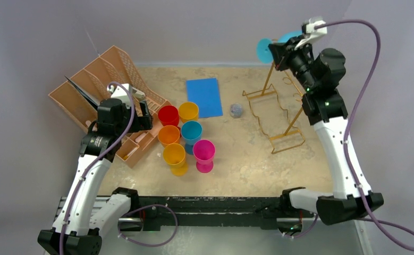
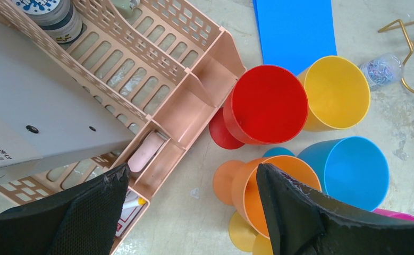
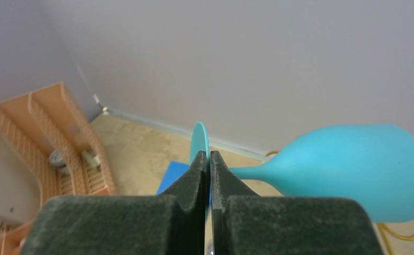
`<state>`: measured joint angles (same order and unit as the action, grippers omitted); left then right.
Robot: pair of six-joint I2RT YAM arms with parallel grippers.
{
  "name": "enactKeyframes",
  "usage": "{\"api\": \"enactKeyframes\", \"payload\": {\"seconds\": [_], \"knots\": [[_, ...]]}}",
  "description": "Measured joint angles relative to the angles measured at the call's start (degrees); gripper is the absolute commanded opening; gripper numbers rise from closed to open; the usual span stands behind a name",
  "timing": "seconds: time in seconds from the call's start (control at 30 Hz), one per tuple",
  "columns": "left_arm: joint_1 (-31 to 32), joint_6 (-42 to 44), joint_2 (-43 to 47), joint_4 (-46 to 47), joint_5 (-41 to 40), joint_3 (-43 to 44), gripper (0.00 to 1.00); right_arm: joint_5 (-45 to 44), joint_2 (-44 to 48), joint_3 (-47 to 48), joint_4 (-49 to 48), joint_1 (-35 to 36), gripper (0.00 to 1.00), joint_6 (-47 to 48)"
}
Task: Take the wine glass off the wine glass rack
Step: Place the wine glass at the center of the board.
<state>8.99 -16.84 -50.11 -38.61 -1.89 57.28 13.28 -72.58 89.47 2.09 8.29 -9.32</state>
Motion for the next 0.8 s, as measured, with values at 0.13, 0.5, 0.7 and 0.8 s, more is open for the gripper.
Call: {"api": "enactKeyframes", "payload": {"seconds": [0.13, 0.5, 0.7, 0.8], "knots": [[0.0, 0.0, 0.0, 0.0, 0.0, 0.0, 0.87, -0.3, 6.0, -6.7, -0.5, 6.9, 0.00, 5.9], [0.0, 0.0, 0.4, 0.2, 0.3, 0.0, 0.86, 0.0, 18.8, -25.5, -7.5, 19.0, 0.00, 15.1], [0.0, 0.0, 0.1, 0.4, 0.5, 0.0, 0.86, 0.2, 19.7, -25.6, -5.5, 23.5, 0.00, 19.8], [0.0, 0.0, 0.0, 0.4, 0.5, 0.0, 0.86, 0.3, 19.7, -25.6, -3.4, 25.4, 0.00, 21.4]]}}
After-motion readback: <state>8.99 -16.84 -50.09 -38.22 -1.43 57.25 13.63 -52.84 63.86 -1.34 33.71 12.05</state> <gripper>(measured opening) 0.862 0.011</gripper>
